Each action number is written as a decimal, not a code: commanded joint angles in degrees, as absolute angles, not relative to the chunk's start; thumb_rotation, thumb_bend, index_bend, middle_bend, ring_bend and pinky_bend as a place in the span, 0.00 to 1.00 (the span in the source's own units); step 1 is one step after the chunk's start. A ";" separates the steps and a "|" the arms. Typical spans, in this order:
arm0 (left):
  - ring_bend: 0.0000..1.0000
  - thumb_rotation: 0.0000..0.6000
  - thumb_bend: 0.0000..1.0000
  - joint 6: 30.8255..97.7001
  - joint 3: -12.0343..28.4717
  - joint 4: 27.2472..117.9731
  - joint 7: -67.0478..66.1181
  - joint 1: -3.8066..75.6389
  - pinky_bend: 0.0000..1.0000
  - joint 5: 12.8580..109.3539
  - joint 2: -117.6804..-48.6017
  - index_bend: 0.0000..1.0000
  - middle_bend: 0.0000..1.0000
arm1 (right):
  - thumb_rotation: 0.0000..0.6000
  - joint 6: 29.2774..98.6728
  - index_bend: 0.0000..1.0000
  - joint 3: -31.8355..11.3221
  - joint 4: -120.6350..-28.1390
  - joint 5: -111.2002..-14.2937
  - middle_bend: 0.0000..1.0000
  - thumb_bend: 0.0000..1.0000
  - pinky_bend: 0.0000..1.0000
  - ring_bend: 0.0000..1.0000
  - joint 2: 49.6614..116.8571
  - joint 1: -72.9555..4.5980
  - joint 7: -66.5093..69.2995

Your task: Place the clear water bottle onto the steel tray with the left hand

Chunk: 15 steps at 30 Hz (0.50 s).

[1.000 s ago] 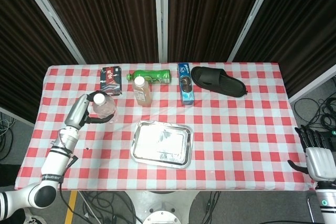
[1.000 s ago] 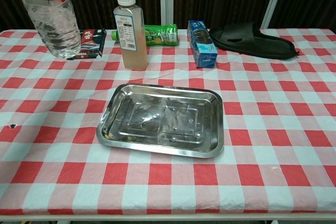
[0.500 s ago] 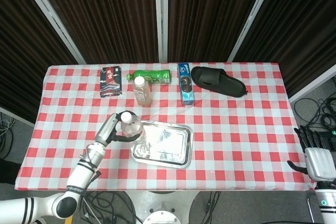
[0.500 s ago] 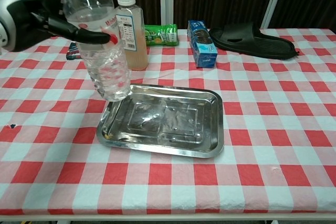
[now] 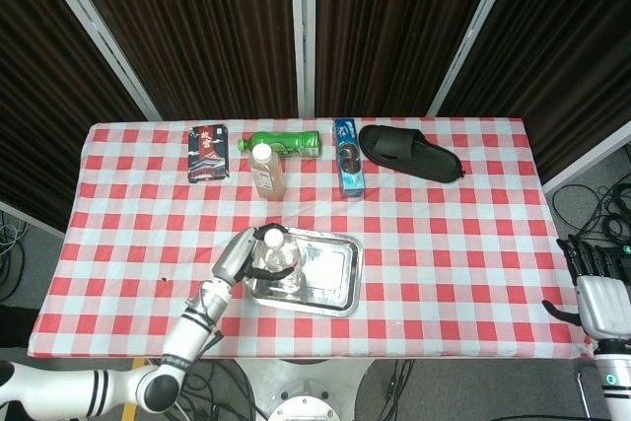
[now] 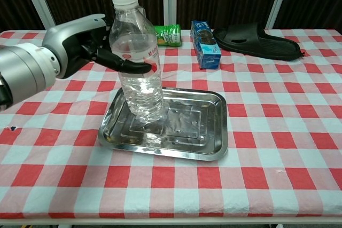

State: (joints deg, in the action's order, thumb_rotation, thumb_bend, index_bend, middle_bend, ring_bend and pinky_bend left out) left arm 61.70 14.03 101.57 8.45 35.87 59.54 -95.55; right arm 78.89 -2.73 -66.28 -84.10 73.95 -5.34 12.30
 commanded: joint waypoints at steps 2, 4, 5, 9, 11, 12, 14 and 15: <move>0.43 1.00 0.31 62.67 13.55 99.55 8.29 35.55 0.40 60.67 -97.39 0.52 0.61 | 1.00 78.61 0.00 -2.66 -66.13 -84.05 0.00 0.07 0.00 0.00 74.03 -5.39 12.31; 0.43 1.00 0.31 63.28 12.88 98.31 7.94 35.33 0.40 61.93 -98.52 0.52 0.61 | 1.00 78.50 0.00 -2.54 -65.93 -84.04 0.00 0.07 0.00 0.00 74.07 -5.33 12.38; 0.43 1.00 0.31 63.53 12.52 97.71 7.87 35.23 0.40 62.57 -99.09 0.52 0.61 | 1.00 78.49 0.00 -2.51 -65.84 -84.07 0.00 0.07 0.00 0.00 74.09 -5.32 12.47; 0.43 1.00 0.31 63.79 11.63 95.83 8.53 34.67 0.40 63.91 -100.97 0.52 0.61 | 1.00 78.62 0.00 -2.58 -65.44 -83.97 0.00 0.07 0.00 0.00 74.09 -5.19 12.99; 0.43 1.00 0.31 63.94 11.44 94.83 8.52 34.52 0.40 64.63 -101.65 0.52 0.61 | 1.00 78.59 0.00 -2.63 -65.31 -83.94 0.00 0.07 0.00 0.00 74.10 -5.20 13.19; 0.43 1.00 0.31 64.06 11.34 94.37 8.47 34.48 0.40 65.11 -101.91 0.52 0.61 | 1.00 78.56 0.00 -2.64 -65.28 -83.92 0.00 0.07 0.00 0.00 74.10 -5.21 13.26; 0.43 1.00 0.31 64.15 11.10 93.45 8.56 34.36 0.40 66.12 -102.33 0.52 0.61 | 1.00 78.49 0.00 -2.59 -65.15 -83.88 0.00 0.07 0.00 0.00 74.08 -5.14 13.48; 0.43 1.00 0.31 64.03 11.10 93.18 8.84 34.30 0.40 66.32 -102.43 0.52 0.61 | 1.00 78.52 0.00 -2.51 -64.96 -83.89 0.00 0.07 0.00 0.00 74.06 -5.03 13.68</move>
